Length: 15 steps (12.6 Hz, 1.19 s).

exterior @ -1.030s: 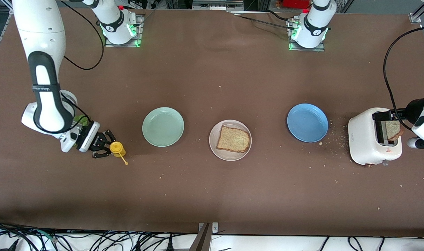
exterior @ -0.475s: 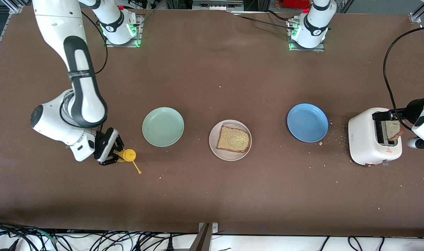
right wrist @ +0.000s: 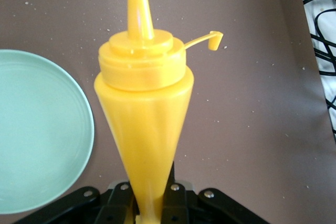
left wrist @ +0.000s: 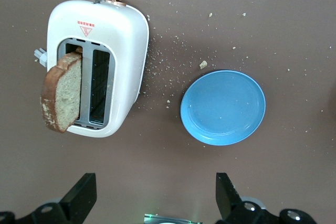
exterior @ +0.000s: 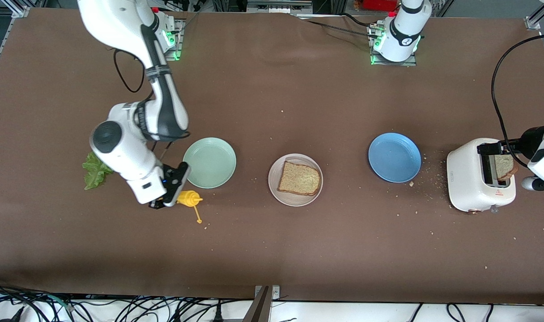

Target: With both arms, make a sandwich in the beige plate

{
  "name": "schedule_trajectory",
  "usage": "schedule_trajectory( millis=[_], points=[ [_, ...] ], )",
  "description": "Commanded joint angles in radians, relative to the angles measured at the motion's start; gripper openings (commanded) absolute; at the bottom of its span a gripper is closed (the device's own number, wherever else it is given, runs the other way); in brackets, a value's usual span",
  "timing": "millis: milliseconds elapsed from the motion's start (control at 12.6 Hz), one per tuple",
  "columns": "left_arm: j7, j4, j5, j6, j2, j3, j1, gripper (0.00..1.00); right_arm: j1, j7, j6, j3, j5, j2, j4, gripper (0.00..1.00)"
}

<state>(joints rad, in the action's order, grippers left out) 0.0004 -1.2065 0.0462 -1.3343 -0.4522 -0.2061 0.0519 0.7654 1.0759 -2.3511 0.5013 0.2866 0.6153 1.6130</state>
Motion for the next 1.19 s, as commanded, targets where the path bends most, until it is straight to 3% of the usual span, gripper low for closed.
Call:
schedule_trajectory(
  millis=[0, 238, 554, 950, 1109],
  points=[
    [-0.007, -0.008, -0.020, 0.007, 0.015, 0.010, -0.003, 1.00, 0.086, -0.236, 0.016, 0.026, -0.202, 0.000, -0.008, 0.00],
    [-0.007, -0.008, -0.020, 0.007, 0.015, 0.010, -0.003, 1.00, 0.167, -0.454, 0.097, 0.028, -0.409, 0.017, -0.039, 0.00],
    [-0.008, -0.008, -0.020, 0.007, 0.013, 0.010, -0.003, 1.00, 0.325, -0.715, 0.370, 0.025, -0.700, 0.147, -0.208, 0.00],
    [-0.008, -0.008, -0.019, 0.007, 0.015, 0.011, -0.003, 1.00, 0.462, -0.898, 0.513, 0.029, -0.816, 0.247, -0.226, 0.00],
    [-0.008, -0.008, -0.019, 0.007, 0.015, 0.011, -0.003, 1.00, 0.499, -0.991, 0.633, 0.022, -0.920, 0.305, -0.284, 0.00]
  ],
)
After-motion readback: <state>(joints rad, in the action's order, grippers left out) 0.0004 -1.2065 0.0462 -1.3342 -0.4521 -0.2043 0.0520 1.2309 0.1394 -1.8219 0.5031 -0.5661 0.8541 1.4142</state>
